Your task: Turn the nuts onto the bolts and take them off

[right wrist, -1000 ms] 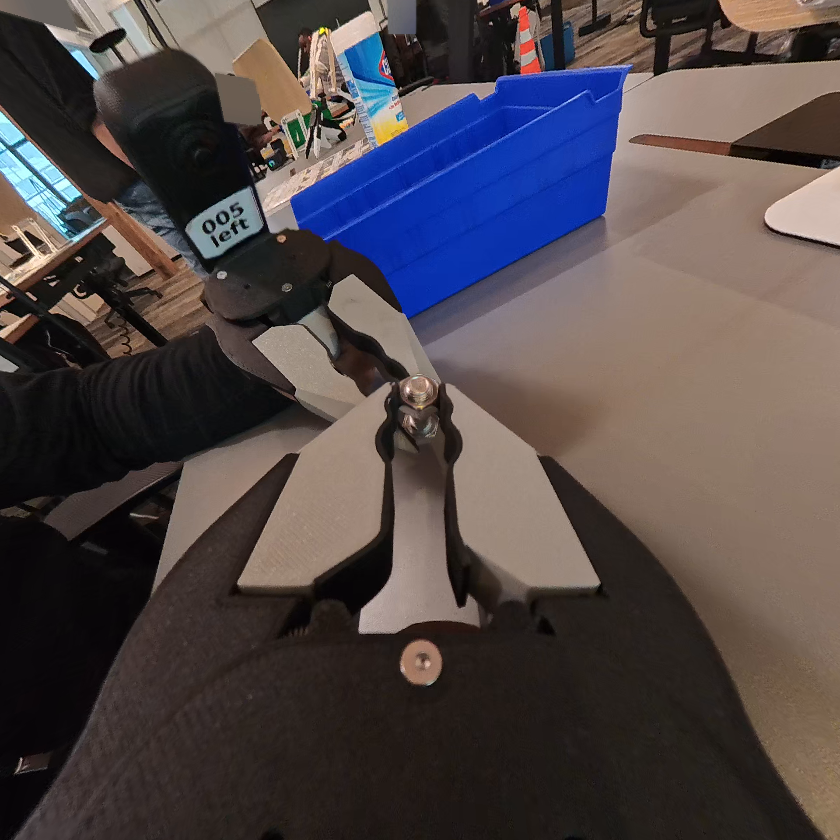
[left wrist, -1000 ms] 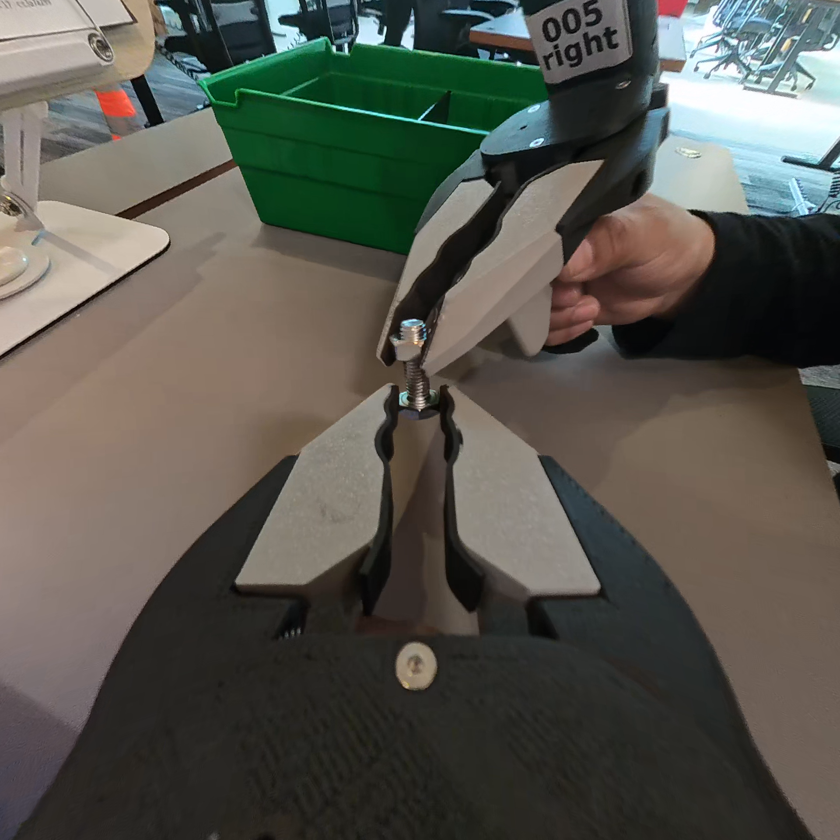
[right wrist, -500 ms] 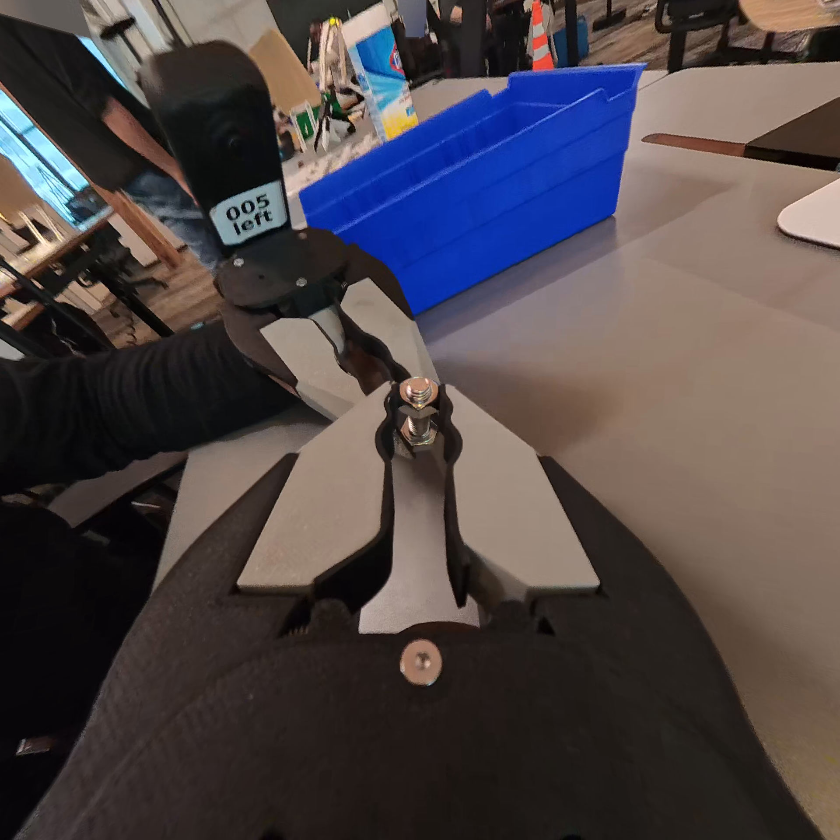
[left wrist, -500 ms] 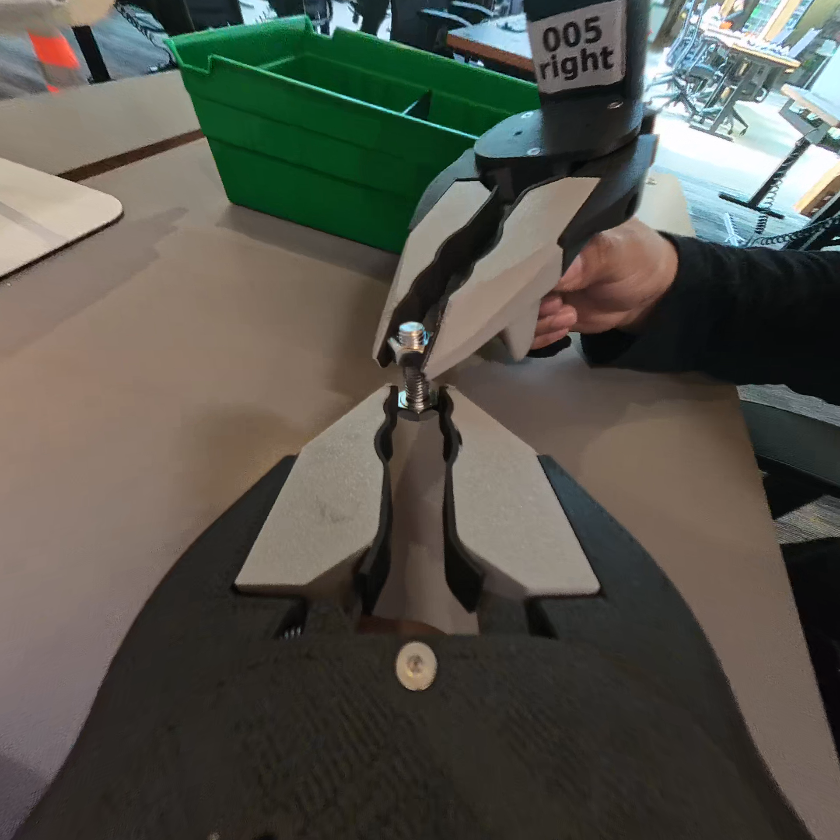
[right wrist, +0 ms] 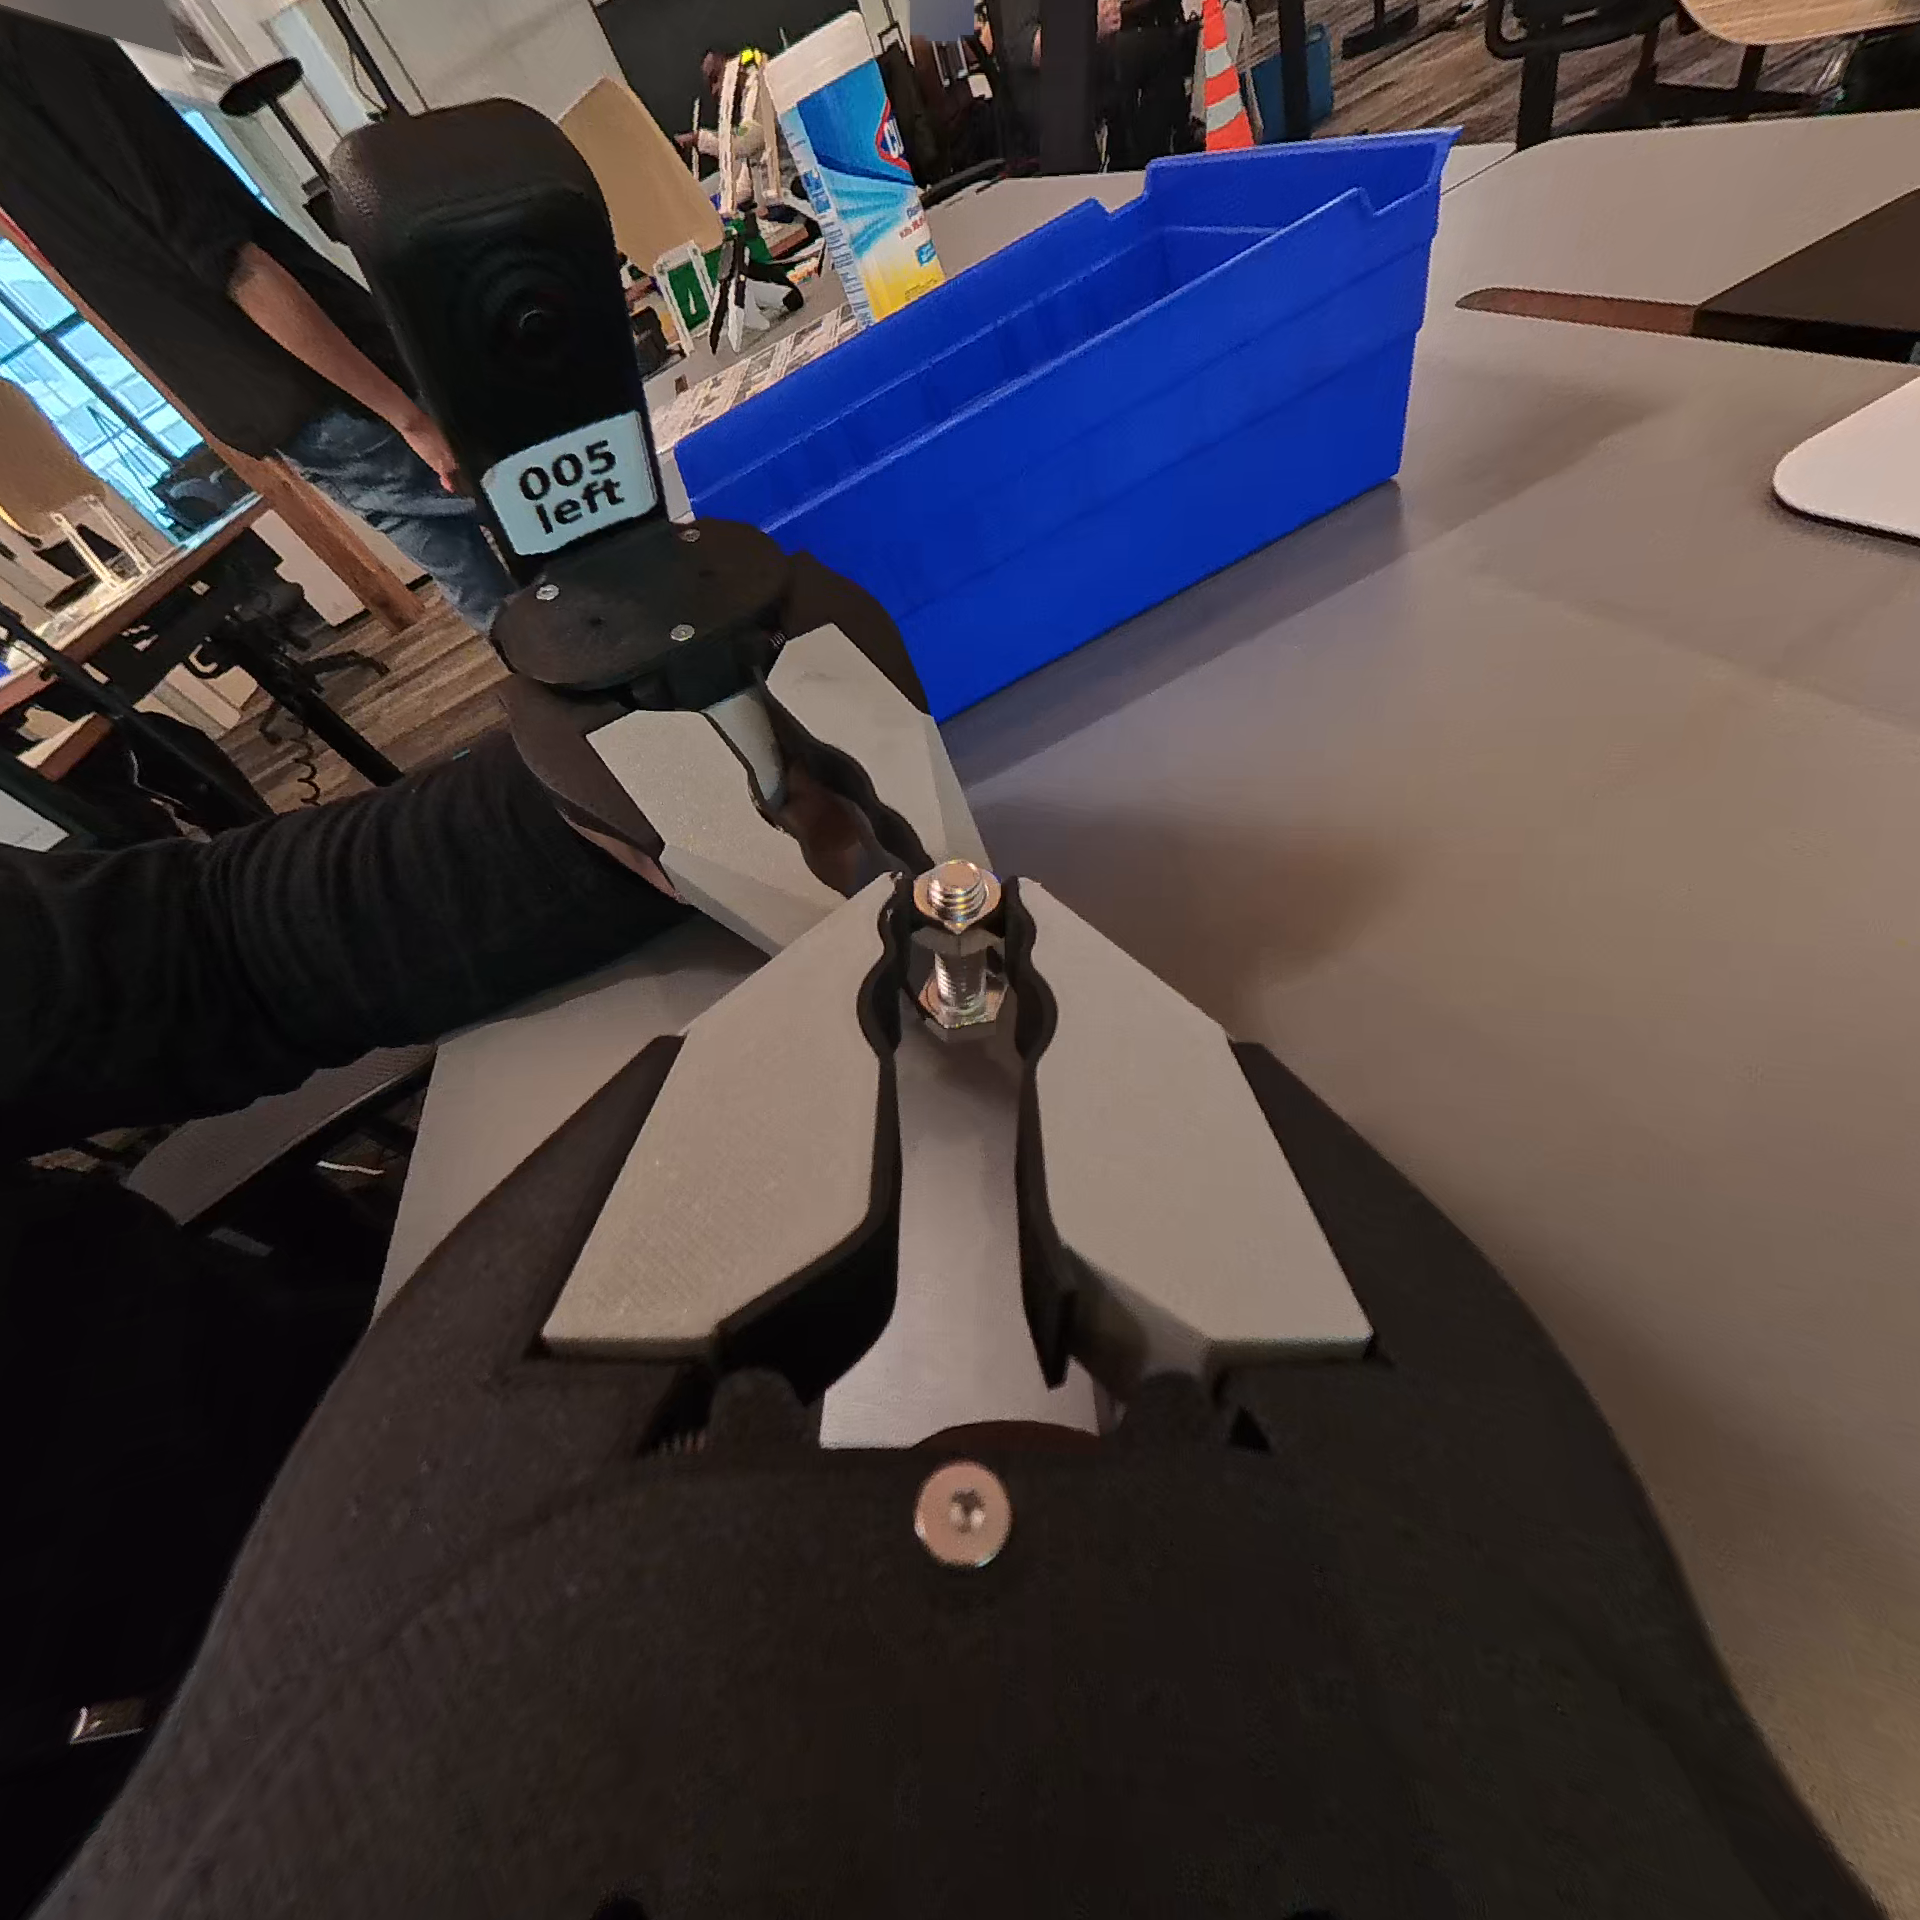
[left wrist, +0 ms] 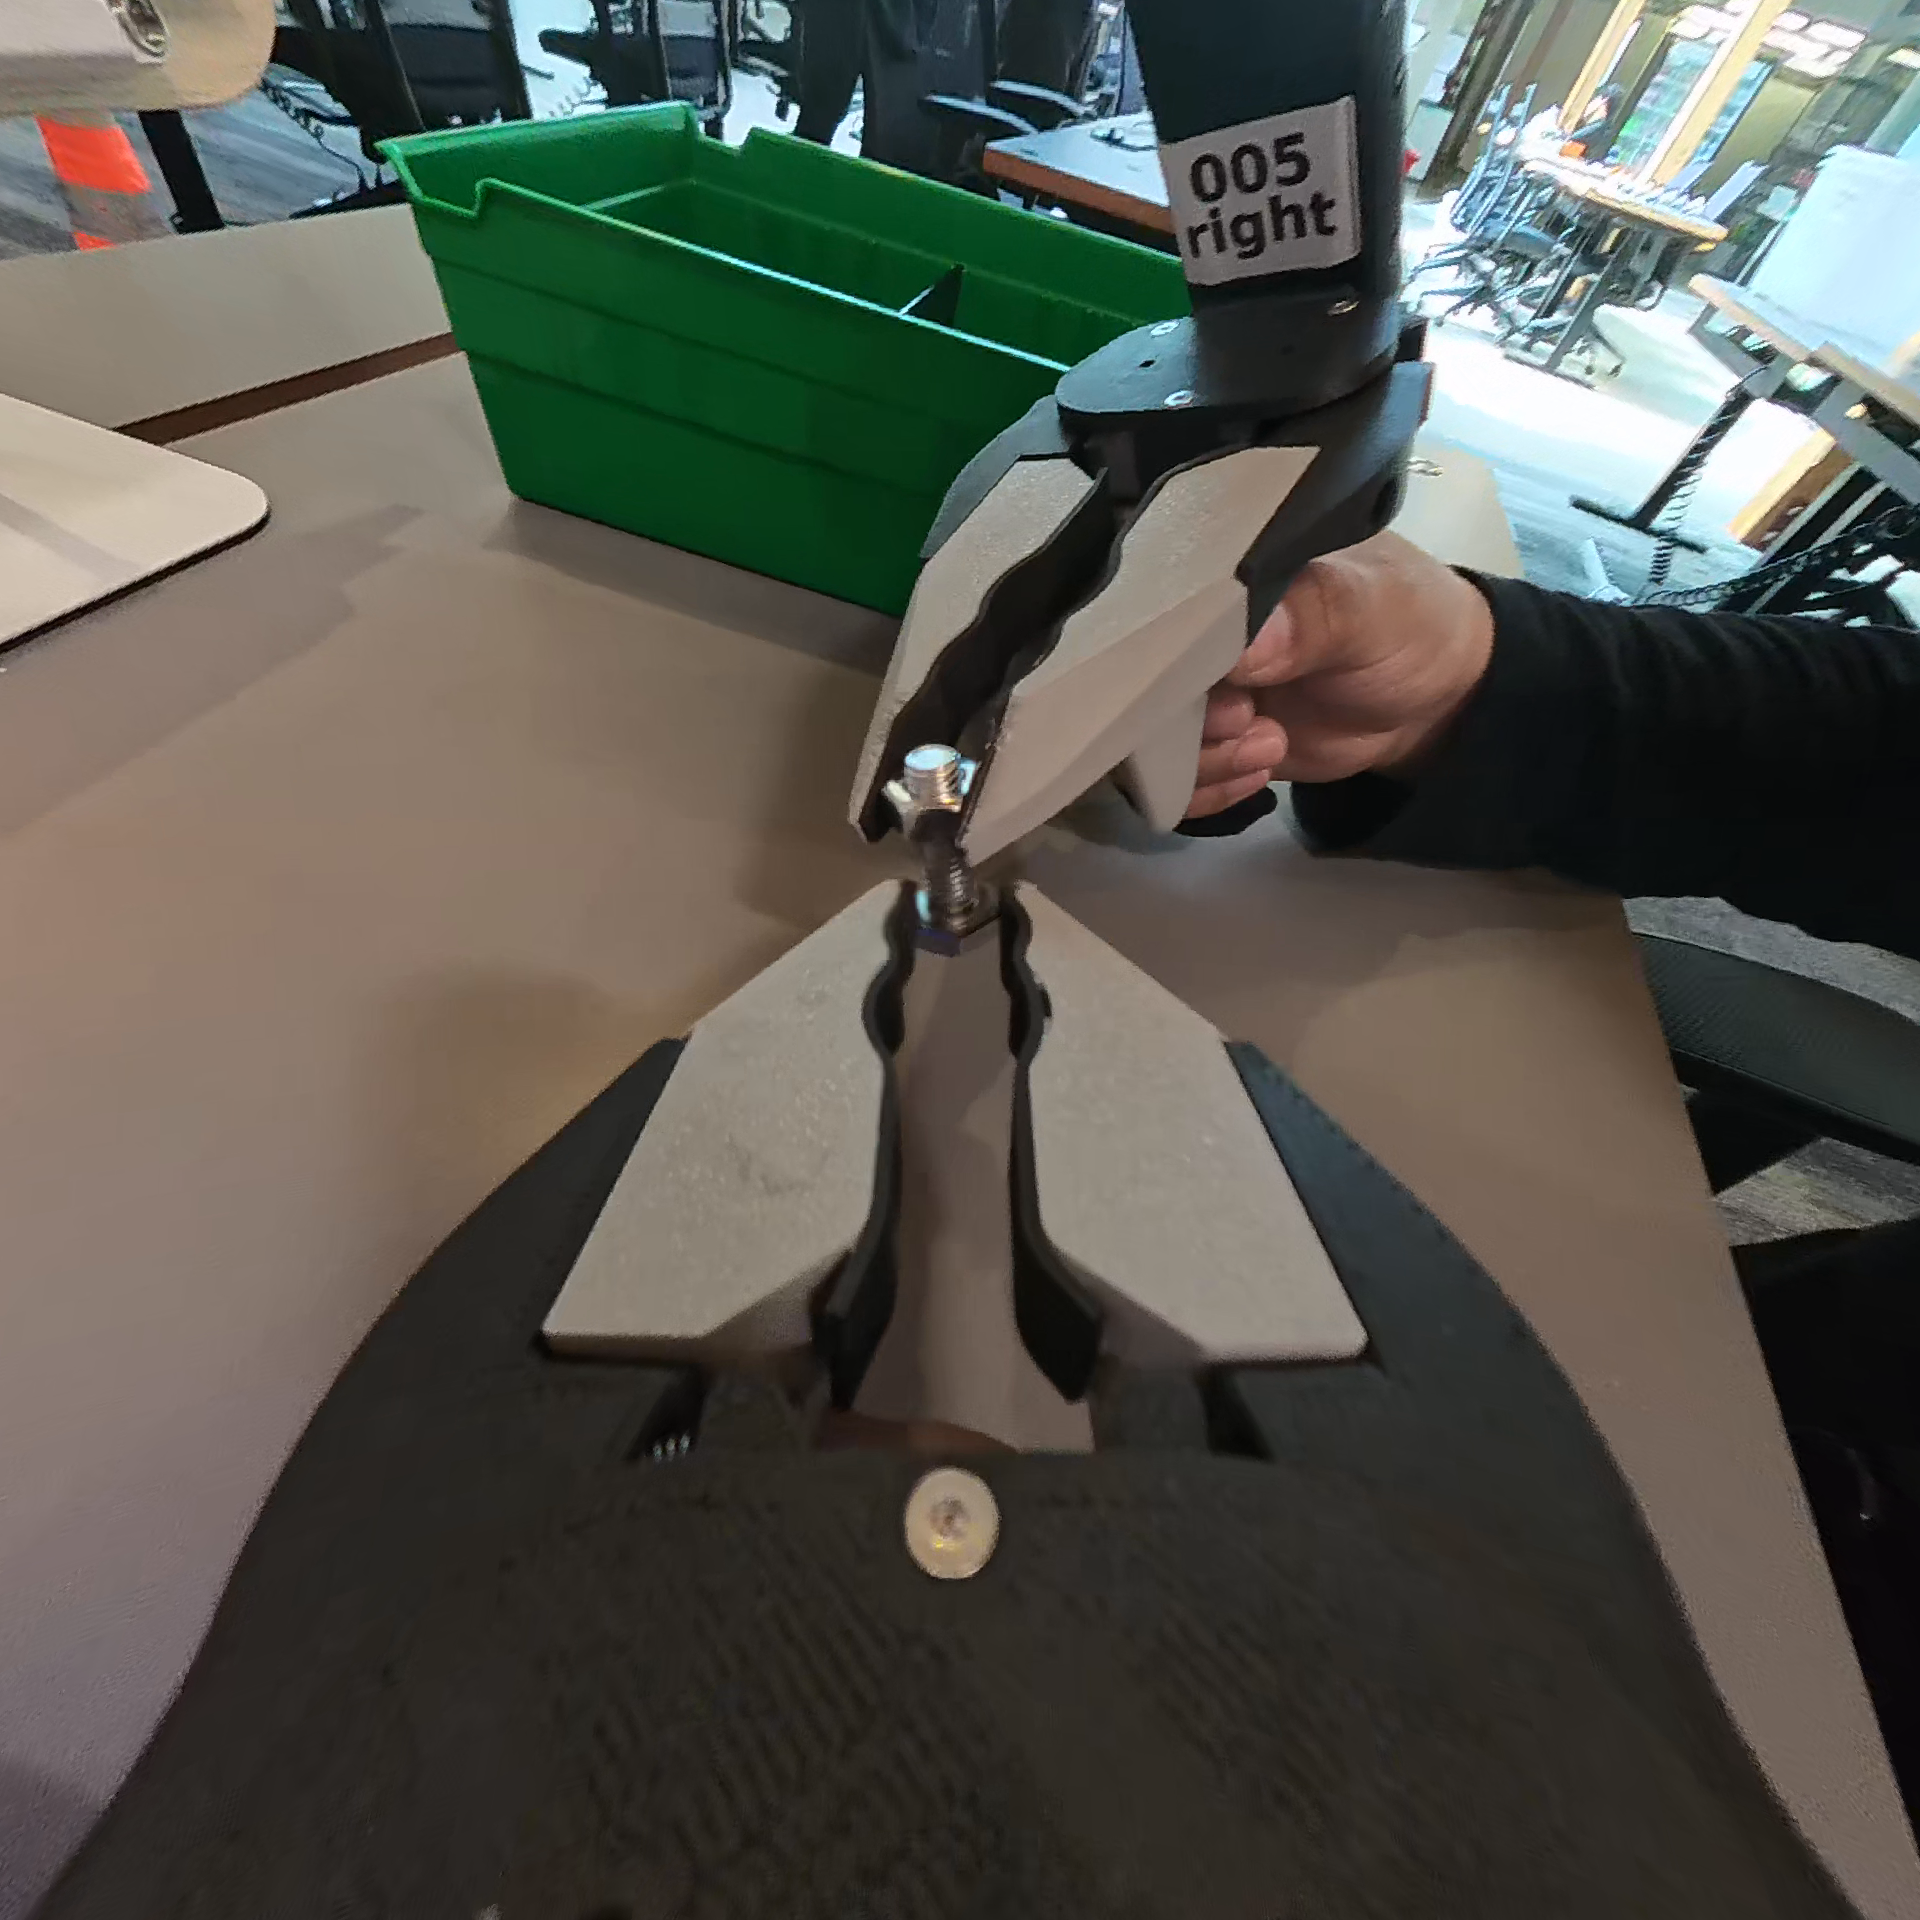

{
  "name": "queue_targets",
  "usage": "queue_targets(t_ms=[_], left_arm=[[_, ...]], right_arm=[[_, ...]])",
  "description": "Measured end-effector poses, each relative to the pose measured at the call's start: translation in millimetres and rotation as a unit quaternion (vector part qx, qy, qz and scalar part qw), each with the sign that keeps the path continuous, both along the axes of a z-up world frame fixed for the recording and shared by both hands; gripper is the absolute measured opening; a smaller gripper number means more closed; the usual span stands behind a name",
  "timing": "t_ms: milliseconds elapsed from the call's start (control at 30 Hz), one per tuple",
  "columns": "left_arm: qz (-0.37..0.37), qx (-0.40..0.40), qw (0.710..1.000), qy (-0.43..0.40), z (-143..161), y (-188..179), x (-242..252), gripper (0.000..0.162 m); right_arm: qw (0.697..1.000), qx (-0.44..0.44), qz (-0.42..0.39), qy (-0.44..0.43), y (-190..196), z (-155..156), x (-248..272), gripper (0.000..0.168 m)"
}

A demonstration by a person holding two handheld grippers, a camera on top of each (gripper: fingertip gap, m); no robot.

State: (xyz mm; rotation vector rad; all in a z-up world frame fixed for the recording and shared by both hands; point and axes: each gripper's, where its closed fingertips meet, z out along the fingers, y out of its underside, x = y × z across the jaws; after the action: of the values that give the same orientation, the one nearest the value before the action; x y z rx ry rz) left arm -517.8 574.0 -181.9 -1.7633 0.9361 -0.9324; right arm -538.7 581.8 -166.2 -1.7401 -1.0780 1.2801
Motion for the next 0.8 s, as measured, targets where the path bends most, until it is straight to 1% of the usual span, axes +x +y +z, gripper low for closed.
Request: queue_targets(t_ms=[67,400,500,633,800], left_arm=[[0.003,-0.001,1.000,-0.007,2.3,0.8,-1.0,0.007],[0.005,-0.012,0.999,-0.030,5.2,1.1,1.6,0.007],[0.004,-0.010,1.000,-0.030,5.5,0.9,1.4,0.008],[0.004,-0.028,0.999,-0.042,5.0,1.4,2.4,0.008],[0.011,-0.006,1.000,-0.024,4.9,2.8,1.0,0.007]], right_arm=[[1.000,-0.004,0.003,0.004,-1.2,1.0,-0.5,0.014],[1.000,-0.024,0.009,0.017,-2.7,2.4,-1.6,0.014],[1.000,-0.018,0.009,0.015,-3.1,3.1,-1.5,0.014],[1.000,-0.021,0.008,0.016,-2.4,2.4,-1.3,0.014],[1.000,-0.019,0.007,0.018,-2.2,3.4,-1.2,0.014]])
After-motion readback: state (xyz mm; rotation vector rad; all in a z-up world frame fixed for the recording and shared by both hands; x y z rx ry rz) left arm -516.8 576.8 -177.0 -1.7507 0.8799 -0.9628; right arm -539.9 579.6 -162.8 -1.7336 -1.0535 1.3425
